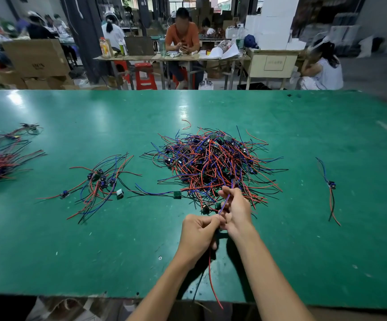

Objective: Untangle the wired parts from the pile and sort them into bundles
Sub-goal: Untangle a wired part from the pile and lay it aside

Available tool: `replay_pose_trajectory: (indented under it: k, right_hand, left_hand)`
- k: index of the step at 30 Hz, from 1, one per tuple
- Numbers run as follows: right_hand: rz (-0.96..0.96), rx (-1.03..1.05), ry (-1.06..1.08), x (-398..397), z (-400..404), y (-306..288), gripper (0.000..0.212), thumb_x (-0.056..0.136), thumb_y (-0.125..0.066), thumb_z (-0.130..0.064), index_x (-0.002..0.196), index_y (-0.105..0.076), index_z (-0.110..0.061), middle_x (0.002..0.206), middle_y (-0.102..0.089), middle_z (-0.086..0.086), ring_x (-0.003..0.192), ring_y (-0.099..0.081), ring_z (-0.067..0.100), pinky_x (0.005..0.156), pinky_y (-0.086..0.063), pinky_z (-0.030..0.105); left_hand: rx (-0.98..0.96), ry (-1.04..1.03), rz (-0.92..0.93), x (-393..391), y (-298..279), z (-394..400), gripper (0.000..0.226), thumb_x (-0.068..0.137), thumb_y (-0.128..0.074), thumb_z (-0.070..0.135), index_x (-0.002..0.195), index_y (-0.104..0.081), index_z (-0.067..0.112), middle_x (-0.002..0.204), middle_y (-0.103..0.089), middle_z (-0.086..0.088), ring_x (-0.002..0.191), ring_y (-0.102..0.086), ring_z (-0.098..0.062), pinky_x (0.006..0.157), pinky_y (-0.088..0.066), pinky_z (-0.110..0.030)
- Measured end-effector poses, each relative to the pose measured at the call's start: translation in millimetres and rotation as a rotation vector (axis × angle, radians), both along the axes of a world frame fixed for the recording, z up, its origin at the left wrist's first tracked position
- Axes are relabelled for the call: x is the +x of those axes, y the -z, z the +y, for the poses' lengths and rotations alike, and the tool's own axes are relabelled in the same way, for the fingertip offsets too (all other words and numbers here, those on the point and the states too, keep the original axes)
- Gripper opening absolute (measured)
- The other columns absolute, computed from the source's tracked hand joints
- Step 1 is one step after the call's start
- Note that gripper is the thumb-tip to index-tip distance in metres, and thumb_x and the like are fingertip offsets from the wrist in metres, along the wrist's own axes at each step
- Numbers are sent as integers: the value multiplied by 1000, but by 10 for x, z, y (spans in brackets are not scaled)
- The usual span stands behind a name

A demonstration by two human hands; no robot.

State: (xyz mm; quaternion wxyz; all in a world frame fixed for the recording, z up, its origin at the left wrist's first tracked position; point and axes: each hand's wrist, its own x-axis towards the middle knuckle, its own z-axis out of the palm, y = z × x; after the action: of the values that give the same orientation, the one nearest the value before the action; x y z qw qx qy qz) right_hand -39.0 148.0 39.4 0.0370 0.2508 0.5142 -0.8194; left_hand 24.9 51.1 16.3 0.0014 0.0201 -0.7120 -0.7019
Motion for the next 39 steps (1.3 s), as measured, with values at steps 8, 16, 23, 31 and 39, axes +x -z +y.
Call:
replay_pose_trajectory:
  k: [8, 16, 23, 31, 39]
  right_hand:
    - [-137, -314, -222, -104, 239, -88, 20, 84, -48, -20, 65, -43, -24, 50, -44, -8, 50, -30, 13, 52, -19, 26]
    - [25, 72, 72, -110, 81, -26, 26, 100, -48, -23, 80, -63, -14, 43, -39, -10, 38, -32, 7, 38, -31, 21]
    - [279, 246, -142, 101, 255, 50, 23, 104, -53, -36, 104, -73, -25, 84, -74, 3, 51, -54, 9, 44, -43, 21]
    - [627, 625, -398, 566, 114, 189, 33, 76, -86, -40, 106, -72, -37, 86, -75, -2, 65, -68, 13, 53, -51, 25]
    - [466, 291, 32, 516, -127, 14, 20, 91, -72, -26, 79, -72, -9, 71, -73, 6, 57, -60, 11, 52, -47, 17]
  left_hand:
    - [48, 94, -37, 20, -72, -33, 29, 98, -60, 9, 75, -78, 4, 80, -78, -11, 32, -42, -10, 37, -36, -17]
    - [61, 124, -27, 41, -103, -55, 28, 97, -60, 5, 77, -79, 6, 79, -77, -13, 43, -54, -15, 45, -47, -23]
    - [339, -86, -113, -31, -108, -135, 25, 97, -61, 22, 85, -81, 12, 62, -62, 6, 50, -44, -5, 48, -38, -17]
    - [668, -276, -161, -191, -297, -174, 23, 84, -71, 32, 99, -76, 14, 80, -65, -1, 66, -61, -10, 65, -53, -26]
    - [635, -308, -82, -34, -230, -84, 26, 77, -80, 29, 90, -76, 7, 92, -75, -18, 80, -71, -25, 74, -57, -32]
